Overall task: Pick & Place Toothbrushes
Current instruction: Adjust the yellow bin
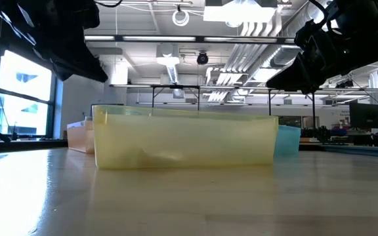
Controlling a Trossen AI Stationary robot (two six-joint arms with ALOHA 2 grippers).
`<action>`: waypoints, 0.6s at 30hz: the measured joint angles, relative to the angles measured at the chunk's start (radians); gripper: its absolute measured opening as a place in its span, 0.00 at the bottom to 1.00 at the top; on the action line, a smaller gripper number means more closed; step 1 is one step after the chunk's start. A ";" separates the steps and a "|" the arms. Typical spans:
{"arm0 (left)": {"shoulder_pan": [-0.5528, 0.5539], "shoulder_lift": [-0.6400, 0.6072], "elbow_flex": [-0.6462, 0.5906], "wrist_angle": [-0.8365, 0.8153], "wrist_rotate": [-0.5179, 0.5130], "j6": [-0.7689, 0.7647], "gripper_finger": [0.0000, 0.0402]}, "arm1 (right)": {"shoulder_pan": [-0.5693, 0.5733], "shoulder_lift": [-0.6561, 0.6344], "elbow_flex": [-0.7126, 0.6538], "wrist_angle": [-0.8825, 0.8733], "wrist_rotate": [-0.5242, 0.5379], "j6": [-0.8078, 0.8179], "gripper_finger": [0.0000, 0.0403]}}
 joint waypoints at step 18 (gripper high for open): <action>-0.177 0.384 0.251 0.067 -0.021 -0.162 0.00 | 0.000 0.000 0.000 -0.015 0.000 -0.001 0.01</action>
